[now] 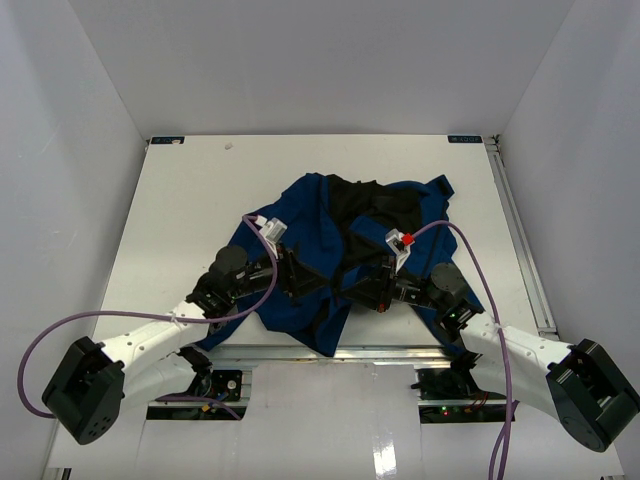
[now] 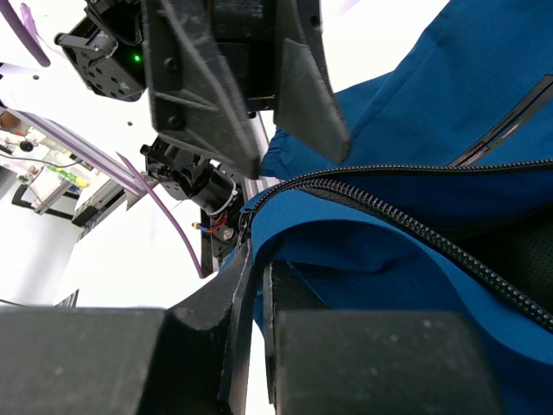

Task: Zip up the jacket

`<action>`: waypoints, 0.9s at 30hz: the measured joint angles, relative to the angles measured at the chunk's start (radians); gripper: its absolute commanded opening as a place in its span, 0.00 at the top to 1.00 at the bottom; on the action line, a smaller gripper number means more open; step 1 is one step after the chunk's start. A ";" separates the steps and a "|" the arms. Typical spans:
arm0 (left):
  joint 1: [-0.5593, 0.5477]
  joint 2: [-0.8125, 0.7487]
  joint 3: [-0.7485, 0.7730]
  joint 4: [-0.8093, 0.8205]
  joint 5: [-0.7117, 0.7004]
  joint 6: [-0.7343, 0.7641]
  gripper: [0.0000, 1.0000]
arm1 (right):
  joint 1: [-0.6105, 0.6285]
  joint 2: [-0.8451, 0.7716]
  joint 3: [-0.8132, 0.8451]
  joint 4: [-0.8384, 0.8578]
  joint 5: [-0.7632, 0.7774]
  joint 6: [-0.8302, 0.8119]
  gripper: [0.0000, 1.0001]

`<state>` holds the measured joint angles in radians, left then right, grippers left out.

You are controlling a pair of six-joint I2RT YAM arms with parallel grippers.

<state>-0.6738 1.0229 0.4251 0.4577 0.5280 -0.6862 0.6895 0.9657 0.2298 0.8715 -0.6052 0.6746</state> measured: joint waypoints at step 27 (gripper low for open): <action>0.003 0.035 -0.026 0.089 0.158 -0.013 1.00 | 0.005 0.001 0.000 -0.001 0.007 0.000 0.92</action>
<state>-0.6711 1.0575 0.3988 0.5471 0.6858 -0.6992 0.6944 0.9662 0.2298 0.8710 -0.5983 0.6743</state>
